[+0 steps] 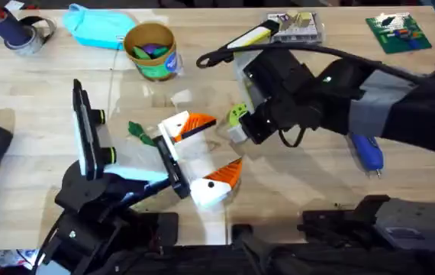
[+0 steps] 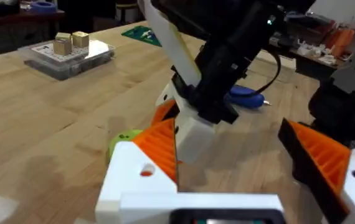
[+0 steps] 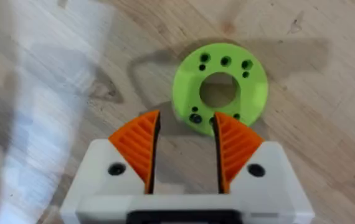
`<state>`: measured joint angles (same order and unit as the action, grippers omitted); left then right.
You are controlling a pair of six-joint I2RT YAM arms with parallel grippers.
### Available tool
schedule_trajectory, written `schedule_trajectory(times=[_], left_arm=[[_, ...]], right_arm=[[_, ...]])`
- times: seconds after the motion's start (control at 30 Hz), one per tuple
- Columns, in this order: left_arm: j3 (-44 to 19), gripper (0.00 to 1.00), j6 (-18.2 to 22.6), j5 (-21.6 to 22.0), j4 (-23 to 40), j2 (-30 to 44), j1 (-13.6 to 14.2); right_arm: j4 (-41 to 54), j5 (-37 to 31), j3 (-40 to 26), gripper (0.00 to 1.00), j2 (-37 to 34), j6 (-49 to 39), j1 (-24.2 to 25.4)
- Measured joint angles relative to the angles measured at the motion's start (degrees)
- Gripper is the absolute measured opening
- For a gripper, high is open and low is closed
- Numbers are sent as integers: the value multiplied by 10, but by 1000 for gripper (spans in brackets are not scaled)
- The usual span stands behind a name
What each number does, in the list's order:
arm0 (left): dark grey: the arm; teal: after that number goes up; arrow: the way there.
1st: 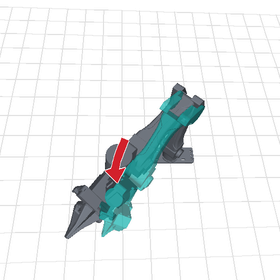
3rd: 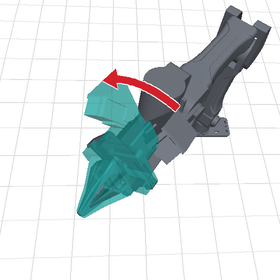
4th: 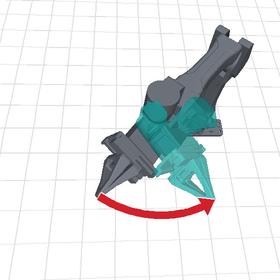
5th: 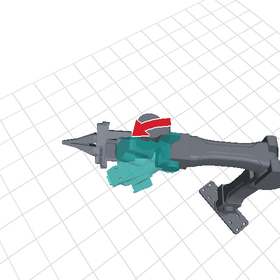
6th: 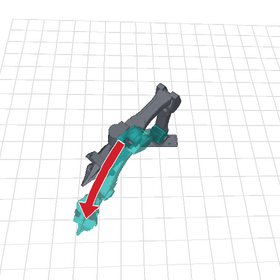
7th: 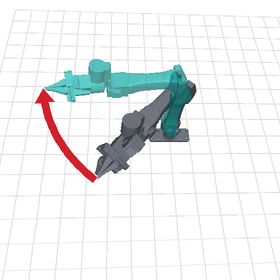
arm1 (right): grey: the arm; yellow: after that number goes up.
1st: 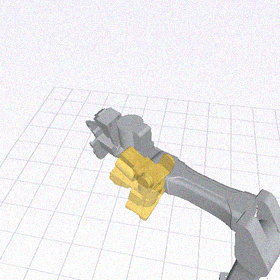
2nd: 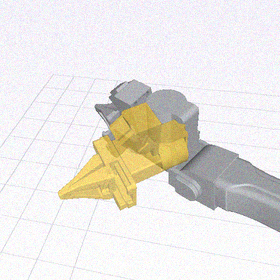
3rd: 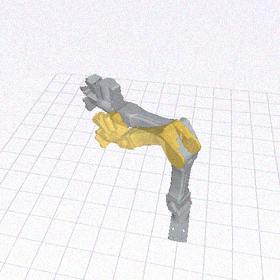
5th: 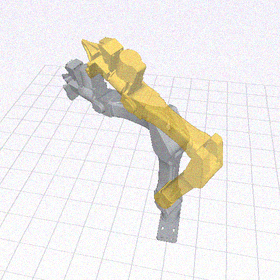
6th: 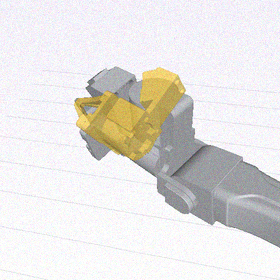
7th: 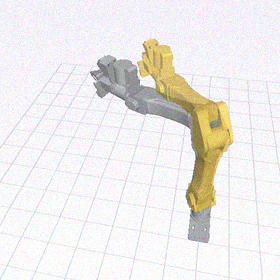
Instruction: Pick up the gripper from the table and insert it into the empty holder that is missing its gripper. Then pick up a screw, insert it into the mounting hole, and use the screwdriver to tighten it. Finally, clean up the table by picking up the vegetable and placing it into the bucket.
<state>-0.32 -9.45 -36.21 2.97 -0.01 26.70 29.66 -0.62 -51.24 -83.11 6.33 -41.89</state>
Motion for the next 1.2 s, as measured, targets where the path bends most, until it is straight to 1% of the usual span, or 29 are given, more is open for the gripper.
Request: schedule_trajectory(times=[0.2,0.3,0.47,0.5,0.67,0.73,1.0,1.03,1.17,1.2], left_arm=[[0,994,0,0,0,0,0],[0,994,0,0,0,0,0],[0,994,0,0,0,0,0],[0,994,0,0,0,0,0],[0,994,0,0,0,0,0],[0,994,0,0,0,0,0],[0,994,0,0,0,0,0],[0,994,0,0,0,0,0],[0,994,0,0,0,0,0],[0,994,0,0,0,0,0]], right_arm=[[-6,-2,0,489,0,-4,0],[-5,-4,0,432,0,-4,0],[-6,-6,0,409,-12,-4,0],[-6,-6,0,396,-17,-4,0],[-4,-11,0,255,-32,-7,0],[-5,-13,0,227,-32,-6,0],[-4,-15,0,204,-32,-7,0],[-4,-15,0,180,-32,-7,0],[-4,-15,0,19,-32,-7,0],[-5,-15,0,11,-32,-7,0]])
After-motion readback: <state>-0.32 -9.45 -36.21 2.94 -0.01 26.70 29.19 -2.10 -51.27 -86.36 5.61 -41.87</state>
